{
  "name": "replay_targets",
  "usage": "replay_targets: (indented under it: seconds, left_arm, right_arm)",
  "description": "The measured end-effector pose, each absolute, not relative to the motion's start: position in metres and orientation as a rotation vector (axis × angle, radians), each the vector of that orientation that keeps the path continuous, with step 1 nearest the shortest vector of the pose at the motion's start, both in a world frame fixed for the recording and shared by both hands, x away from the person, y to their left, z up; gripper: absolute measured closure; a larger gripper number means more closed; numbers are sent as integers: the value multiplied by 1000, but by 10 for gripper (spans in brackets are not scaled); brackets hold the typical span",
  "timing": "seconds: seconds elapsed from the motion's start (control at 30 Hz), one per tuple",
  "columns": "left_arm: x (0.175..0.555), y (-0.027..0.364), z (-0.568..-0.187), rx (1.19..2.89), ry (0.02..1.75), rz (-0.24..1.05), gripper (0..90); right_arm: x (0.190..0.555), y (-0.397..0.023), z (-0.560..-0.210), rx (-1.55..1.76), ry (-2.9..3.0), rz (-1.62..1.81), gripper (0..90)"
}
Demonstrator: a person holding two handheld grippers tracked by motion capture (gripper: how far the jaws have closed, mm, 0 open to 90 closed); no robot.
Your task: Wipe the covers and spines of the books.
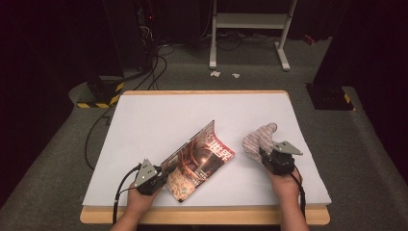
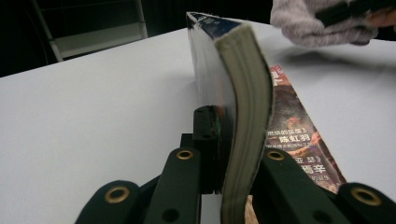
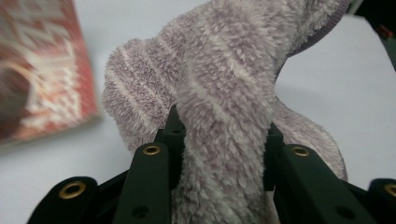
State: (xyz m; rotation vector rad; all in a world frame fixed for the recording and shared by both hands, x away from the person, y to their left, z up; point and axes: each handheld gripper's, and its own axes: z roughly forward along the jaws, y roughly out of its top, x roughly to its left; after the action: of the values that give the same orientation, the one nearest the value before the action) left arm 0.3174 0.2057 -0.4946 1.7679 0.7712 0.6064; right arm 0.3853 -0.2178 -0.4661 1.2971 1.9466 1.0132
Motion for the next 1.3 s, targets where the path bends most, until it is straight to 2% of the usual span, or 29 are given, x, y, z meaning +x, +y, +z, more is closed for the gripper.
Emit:
replay_targets:
  seconds: [0.17, 0.33, 0.53, 0.7, 0.9, 1.3]
  left_arm:
    - [318, 206, -495, 1764, 768, 602, 832]
    - [316, 204, -493, 1766, 746, 625, 833]
    - [315, 203, -493, 1774, 721, 645, 835]
    - [315, 202, -492, 1780, 714, 657, 836]
    - [316, 201, -492, 1782, 718, 665, 836]
    - [317, 200, -493, 1780, 729, 667, 835]
  right_arm:
    - [391, -192, -434, 1230, 1915, 1132, 660]
    - [415, -149, -402, 1148, 1905, 1168, 656]
    - [449, -107, -406, 1129, 1956, 1075, 655]
    - [466, -94, -422, 1168, 2008, 1031, 656]
    - [451, -79, -421, 1095, 2081, 1074, 654]
    - [379, -32, -413, 854, 2198, 1233, 648]
